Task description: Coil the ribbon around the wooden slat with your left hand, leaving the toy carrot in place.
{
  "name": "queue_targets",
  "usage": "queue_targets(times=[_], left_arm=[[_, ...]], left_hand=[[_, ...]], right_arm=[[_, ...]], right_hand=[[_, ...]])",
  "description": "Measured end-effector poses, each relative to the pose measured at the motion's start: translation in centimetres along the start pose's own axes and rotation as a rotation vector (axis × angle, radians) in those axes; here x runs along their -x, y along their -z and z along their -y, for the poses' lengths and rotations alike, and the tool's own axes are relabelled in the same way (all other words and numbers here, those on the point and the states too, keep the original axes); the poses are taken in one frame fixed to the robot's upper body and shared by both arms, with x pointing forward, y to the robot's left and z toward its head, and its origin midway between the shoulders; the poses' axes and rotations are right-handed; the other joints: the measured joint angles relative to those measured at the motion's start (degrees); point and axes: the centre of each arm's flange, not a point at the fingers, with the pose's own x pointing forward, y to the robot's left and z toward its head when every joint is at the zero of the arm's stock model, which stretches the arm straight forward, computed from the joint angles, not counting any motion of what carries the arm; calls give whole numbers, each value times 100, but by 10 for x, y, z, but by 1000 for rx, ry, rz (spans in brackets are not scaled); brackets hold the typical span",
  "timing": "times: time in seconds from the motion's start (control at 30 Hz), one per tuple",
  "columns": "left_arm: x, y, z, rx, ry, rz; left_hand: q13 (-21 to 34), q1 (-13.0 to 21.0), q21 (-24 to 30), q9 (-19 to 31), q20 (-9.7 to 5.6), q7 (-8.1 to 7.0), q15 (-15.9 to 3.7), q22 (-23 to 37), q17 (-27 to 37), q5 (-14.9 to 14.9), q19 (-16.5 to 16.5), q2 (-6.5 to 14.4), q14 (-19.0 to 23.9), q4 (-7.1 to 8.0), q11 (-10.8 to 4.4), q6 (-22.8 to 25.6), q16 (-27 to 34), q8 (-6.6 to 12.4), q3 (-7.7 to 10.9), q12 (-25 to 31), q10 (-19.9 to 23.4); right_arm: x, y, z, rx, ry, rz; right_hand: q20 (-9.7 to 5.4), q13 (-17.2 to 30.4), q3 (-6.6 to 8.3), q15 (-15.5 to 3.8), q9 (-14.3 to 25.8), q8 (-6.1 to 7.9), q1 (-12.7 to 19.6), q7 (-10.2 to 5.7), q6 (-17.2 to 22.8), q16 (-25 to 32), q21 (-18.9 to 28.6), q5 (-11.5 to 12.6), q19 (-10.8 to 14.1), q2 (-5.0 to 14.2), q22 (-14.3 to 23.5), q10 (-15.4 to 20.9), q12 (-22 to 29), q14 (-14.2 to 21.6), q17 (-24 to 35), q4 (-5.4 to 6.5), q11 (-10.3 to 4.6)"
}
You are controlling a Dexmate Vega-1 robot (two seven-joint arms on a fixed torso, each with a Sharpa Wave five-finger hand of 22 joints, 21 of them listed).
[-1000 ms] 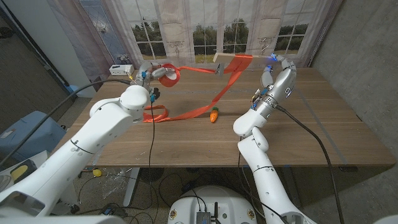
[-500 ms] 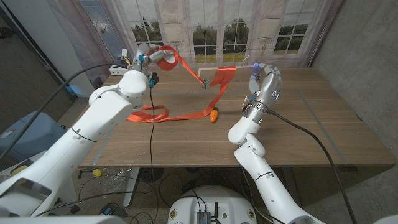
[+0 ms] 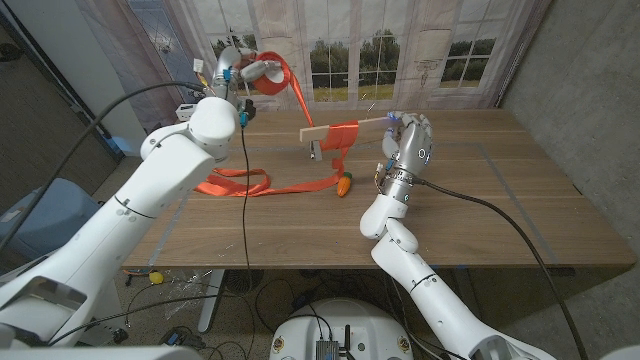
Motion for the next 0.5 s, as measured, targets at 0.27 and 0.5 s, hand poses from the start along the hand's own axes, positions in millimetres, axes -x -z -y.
queue_targets(times=[0.27,0.5], left_arm=[[3,-11,1,-3,17,43],[7,-14,0,-3,26,62]], left_hand=[[-28,0,0,6,0,0,0,0,-6,0,0,0,0,0,0,0,0,-3,0,-2,0],[-13,0,0,6,0,0,-21,0,-14,-2,0,0,-21,0,-19,0,-1,-25,0,-46,19]], right_arm=[[2,1,-11,91,-49,12],[2,2,-18,161,-86,27]], right_hand=[[-12,0,0,0,-24,-21,-1,-20,21,0,0,-5,54,-1,0,0,0,0,0,0,0],[-12,0,0,0,-32,-25,-1,-20,21,-44,0,35,53,-1,0,0,0,0,-11,0,0]])
